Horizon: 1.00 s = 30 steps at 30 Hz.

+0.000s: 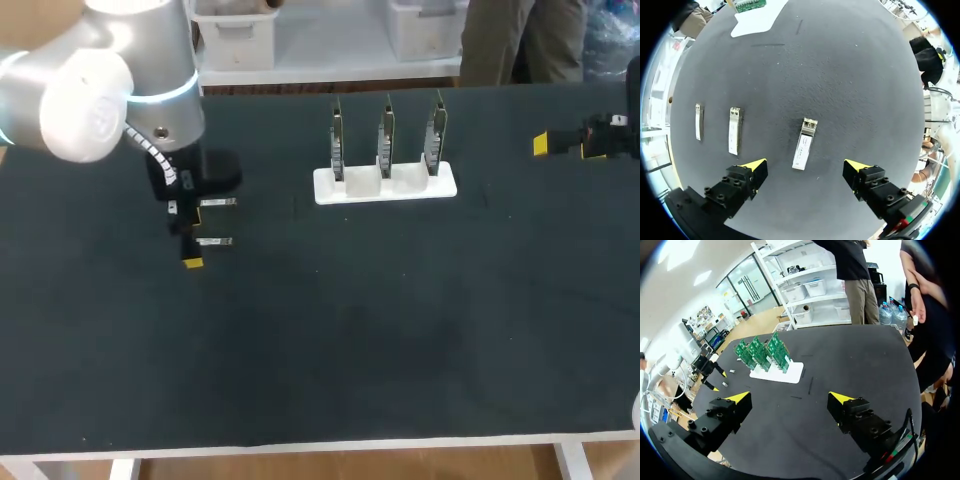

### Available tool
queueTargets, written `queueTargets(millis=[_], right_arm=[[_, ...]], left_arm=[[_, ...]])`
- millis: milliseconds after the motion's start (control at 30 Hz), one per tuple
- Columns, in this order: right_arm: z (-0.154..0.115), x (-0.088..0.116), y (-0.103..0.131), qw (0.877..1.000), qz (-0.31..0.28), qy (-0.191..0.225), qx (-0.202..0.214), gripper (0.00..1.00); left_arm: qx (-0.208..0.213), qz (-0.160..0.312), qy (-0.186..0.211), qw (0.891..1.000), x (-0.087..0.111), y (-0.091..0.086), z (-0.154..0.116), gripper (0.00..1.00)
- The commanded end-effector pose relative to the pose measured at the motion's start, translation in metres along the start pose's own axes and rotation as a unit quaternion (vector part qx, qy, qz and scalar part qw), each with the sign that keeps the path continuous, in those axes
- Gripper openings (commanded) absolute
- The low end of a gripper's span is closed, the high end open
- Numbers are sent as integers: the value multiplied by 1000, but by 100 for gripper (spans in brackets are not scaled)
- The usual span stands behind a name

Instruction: Pick up the optical module with the left hand, and insert it into the network port with the right hand.

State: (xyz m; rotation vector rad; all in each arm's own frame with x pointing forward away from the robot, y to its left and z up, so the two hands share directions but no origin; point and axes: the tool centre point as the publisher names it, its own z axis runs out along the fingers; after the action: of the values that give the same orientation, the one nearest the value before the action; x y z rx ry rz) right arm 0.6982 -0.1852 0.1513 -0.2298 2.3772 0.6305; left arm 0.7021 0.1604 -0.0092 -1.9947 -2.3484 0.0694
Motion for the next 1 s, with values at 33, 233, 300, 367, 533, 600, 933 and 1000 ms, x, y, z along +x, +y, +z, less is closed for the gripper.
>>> queueTargets(millis=[33,233,300,367,533,600,933,1000], right_arm=[[0,0,0,1000,0,0,0,100],[0,0,0,1000,0,0,0,100],[0,0,0,1000,0,0,0,100],[0,0,0,1000,0,0,0,100],[0,0,0,1000,0,0,0,100],[0,0,0,1000,0,0,0,100],[0,0,0,1000,0,0,0,100],[0,0,0,1000,0,0,0,100]], left_arm=[[3,6,3,1000,-3,7,1,100],[5,14,-12,1000,-5,6,-5,100],[5,14,-12,1000,-5,6,-5,100],[5,14,-12,1000,-5,6,-5,100],[5,14,-12,1000,-5,6,-5,100],[5,14,-12,1000,-5,6,-5,100],[-1,16,-13,1000,-4,11,-4,100],[0,23,-13,1000,-7,13,-1,100]])
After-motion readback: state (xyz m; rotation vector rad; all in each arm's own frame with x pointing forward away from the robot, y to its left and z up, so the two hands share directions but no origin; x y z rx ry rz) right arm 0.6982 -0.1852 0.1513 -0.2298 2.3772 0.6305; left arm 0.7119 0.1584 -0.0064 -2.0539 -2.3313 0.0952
